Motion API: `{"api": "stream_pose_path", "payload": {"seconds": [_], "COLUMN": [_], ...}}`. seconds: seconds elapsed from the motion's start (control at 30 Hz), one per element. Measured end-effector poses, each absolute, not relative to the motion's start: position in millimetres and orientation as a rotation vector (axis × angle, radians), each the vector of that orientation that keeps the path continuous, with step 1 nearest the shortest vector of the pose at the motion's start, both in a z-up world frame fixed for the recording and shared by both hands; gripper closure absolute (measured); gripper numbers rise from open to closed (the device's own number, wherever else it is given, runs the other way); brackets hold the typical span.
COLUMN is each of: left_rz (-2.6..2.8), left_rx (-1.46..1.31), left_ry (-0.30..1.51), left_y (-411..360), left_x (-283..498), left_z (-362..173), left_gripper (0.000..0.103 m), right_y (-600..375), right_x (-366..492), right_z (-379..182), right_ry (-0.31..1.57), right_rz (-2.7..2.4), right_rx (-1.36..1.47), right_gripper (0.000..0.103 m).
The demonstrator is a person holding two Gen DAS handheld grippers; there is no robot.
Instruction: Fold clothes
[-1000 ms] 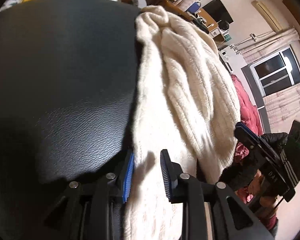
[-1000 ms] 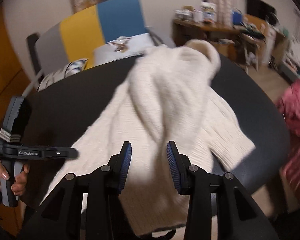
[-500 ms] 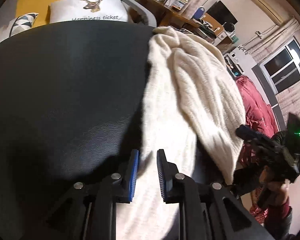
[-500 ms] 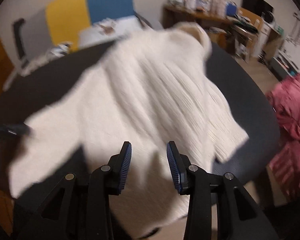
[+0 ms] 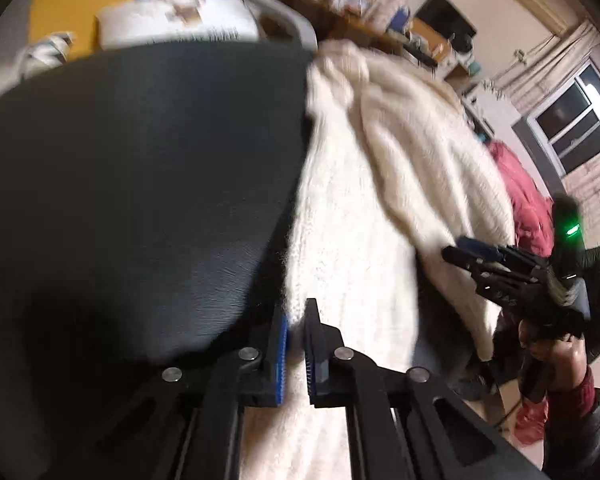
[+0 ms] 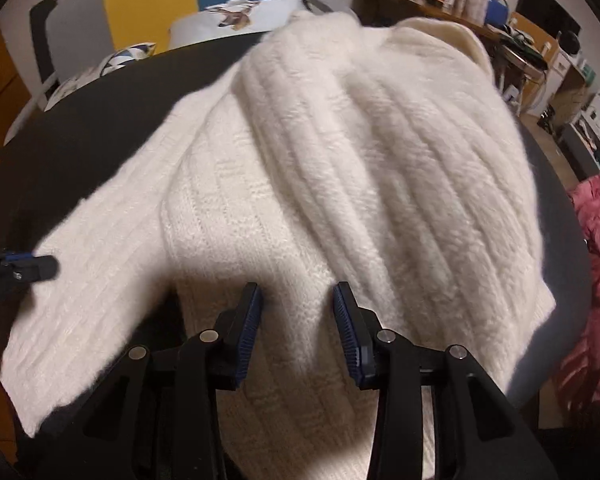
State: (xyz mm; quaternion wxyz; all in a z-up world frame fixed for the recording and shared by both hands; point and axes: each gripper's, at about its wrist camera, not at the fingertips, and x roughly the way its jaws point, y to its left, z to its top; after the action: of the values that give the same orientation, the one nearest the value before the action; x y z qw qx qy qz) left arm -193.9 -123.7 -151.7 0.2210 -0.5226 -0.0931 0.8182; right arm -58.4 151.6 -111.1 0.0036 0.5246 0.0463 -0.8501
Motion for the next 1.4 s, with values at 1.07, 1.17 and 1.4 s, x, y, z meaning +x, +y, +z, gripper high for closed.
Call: {"api": "stream_pose_path", "payload": {"seconds": [1.07, 1.17, 1.4], "left_rz": [2.416, 2.379, 2.222], "left_rx": [-1.445, -1.438, -1.498], "left_ry": [-0.204, -0.034, -0.005], "left_y": [-216.8, -213.1, -208.6], "left_x": [-196.3, -185.2, -160.6], "left_z": [-126.6, -128.2, -156.0], "left_gripper": [0.077, 0.074, 0.064], "right_y": [150.0, 127.8, 68.1], "right_x": [-96.3, -100.5, -137.9], "right_z": [-67.0, -51.0, -55.2], "right_ry": [0.061, 0.049, 0.0], "right_rz": [-2.543, -2.472, -2.241], "right_rx": [1.524, 1.431, 1.399], "right_gripper": [0.062, 0.062, 0.061]}}
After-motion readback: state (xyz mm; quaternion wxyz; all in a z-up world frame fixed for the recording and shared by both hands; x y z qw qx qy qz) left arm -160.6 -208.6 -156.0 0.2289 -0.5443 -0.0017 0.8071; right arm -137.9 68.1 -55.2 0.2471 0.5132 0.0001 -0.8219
